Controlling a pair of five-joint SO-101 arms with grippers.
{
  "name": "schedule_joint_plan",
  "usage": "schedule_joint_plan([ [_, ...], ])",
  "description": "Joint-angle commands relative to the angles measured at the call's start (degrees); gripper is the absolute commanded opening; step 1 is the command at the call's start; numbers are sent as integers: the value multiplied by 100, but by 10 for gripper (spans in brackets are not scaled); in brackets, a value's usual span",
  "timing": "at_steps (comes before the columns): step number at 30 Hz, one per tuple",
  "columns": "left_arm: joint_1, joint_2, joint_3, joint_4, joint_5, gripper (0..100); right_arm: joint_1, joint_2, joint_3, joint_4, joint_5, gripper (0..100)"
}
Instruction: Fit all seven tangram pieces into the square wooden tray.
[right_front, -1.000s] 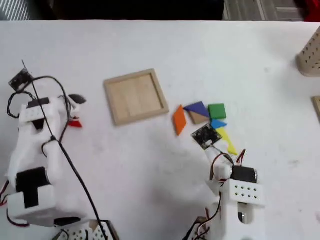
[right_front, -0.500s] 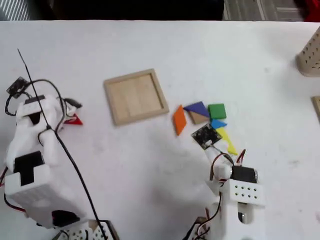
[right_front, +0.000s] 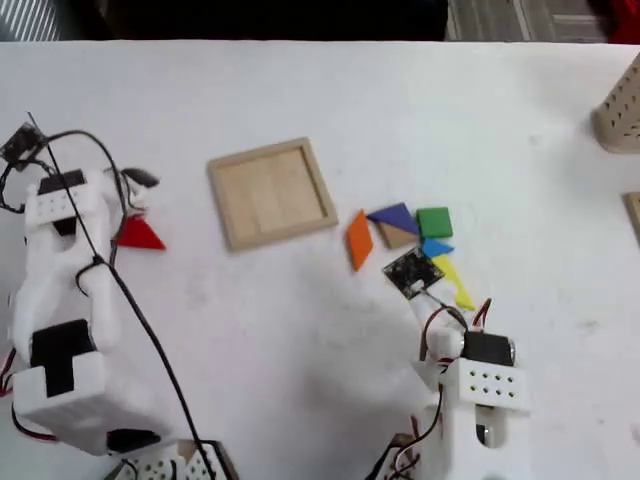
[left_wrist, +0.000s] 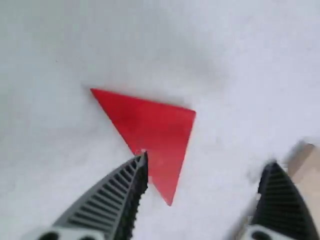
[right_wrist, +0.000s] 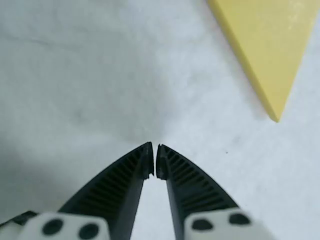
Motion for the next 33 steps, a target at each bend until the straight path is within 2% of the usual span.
schedule_joint_plan([
  [1,171,-163,-580,-316,281,350,-66,-84,-35,-48,-18,19],
  [3,163,127,-914,-281,264,341,-57,-84,-35,-48,-26,19],
  [5,136,505,-1257,-246,202,276,-48,-84,-35,-48,-26,19],
  [9,145,1147,-1785,-246,-571,5,-57,-84,-35,-48,-18,19],
  [12,145,1358,-1916,-273,-756,73,-57,-84,-35,-48,-18,19],
  [14,136,1446,-1934,-387,-782,47,-57,-84,-35,-48,-18,19],
  [16,163,1525,-1925,-607,-1108,18,-57,-84,-35,-48,-18,19],
  [19,215,1719,-1916,-949,-1582,21,-57,-84,-35,-48,-18,19],
  [23,268,2132,-1934,-1090,-1758,21,-57,-84,-35,-48,-35,19],
  [27,303,2255,-1934,-774,-1820,21,-57,-84,-35,-48,-35,19],
  [31,391,2185,-1881,-202,-2426,21,-57,-84,-35,-48,-35,19],
  [33,391,2141,-1881,167,-2488,21,-57,-84,-35,-48,-35,19],
])
